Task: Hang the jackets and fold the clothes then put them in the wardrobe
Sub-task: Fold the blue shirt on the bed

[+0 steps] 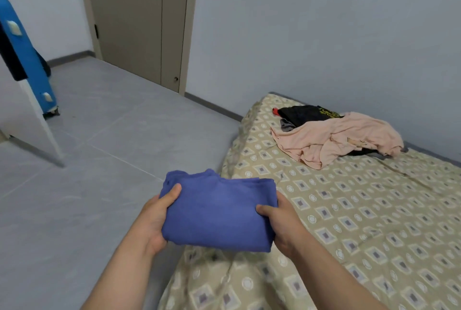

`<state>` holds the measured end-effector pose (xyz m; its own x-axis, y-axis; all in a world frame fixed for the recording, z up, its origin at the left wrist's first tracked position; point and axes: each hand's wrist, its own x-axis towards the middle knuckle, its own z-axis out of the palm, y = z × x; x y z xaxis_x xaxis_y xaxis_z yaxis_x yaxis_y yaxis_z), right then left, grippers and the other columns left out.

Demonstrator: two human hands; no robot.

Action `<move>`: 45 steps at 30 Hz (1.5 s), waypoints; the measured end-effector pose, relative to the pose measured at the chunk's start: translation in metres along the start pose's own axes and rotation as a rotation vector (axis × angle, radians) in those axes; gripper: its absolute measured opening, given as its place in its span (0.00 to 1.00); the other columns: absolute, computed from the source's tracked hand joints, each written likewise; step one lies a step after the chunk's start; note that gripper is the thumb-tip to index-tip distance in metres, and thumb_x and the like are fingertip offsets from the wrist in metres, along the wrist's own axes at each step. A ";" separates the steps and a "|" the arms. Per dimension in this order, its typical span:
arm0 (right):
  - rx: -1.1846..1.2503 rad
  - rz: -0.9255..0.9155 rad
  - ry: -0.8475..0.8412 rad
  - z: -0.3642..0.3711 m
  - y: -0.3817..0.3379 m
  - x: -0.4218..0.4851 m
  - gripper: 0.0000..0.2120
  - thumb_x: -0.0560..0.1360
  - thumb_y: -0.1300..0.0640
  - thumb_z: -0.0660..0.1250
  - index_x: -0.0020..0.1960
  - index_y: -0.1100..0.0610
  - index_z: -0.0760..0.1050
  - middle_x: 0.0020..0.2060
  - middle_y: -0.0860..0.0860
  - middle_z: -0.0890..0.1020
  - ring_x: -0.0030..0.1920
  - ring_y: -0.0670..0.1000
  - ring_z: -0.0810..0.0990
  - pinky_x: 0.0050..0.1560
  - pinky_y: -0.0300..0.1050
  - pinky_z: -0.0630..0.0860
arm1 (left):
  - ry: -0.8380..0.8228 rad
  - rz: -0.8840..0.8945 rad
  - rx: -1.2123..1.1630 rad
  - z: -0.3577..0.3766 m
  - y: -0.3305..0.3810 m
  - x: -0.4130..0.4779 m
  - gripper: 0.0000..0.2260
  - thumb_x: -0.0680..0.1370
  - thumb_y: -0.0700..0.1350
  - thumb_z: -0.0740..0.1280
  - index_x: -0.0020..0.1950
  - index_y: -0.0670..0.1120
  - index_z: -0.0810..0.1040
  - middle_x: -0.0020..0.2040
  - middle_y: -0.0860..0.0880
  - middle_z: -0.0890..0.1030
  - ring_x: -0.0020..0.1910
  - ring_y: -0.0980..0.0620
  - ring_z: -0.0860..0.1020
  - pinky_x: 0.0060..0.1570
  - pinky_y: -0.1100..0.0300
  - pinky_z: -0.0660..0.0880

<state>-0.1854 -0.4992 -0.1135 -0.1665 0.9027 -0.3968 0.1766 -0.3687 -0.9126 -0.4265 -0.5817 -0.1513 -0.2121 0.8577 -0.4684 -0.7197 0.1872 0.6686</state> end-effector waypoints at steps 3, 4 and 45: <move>0.013 -0.027 -0.032 0.033 -0.033 0.042 0.21 0.72 0.70 0.63 0.57 0.50 0.80 0.49 0.52 0.86 0.48 0.55 0.85 0.44 0.49 0.79 | 0.057 -0.097 -0.005 -0.012 0.030 0.039 0.13 0.72 0.50 0.71 0.54 0.47 0.83 0.49 0.43 0.86 0.42 0.45 0.86 0.35 0.56 0.80; 0.015 -0.028 -0.035 0.043 -0.041 0.055 0.21 0.72 0.70 0.63 0.57 0.50 0.80 0.50 0.52 0.86 0.49 0.56 0.85 0.45 0.49 0.79 | 0.072 -0.095 0.010 -0.016 0.039 0.052 0.13 0.72 0.48 0.70 0.54 0.46 0.83 0.49 0.43 0.86 0.41 0.45 0.86 0.35 0.56 0.79; -0.031 -0.450 -0.443 0.364 -0.651 -0.043 0.21 0.74 0.66 0.63 0.54 0.41 0.81 0.51 0.48 0.86 0.50 0.50 0.86 0.45 0.43 0.80 | 0.199 0.701 0.143 0.047 0.699 -0.122 0.12 0.74 0.35 0.68 0.54 0.46 0.84 0.55 0.45 0.85 0.52 0.47 0.84 0.43 0.59 0.82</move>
<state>-0.6465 -0.3793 0.4621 -0.6155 0.7880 0.0166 0.0230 0.0389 -0.9990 -0.8721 -0.5329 0.4003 -0.7154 0.6986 0.0090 -0.2814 -0.2999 0.9115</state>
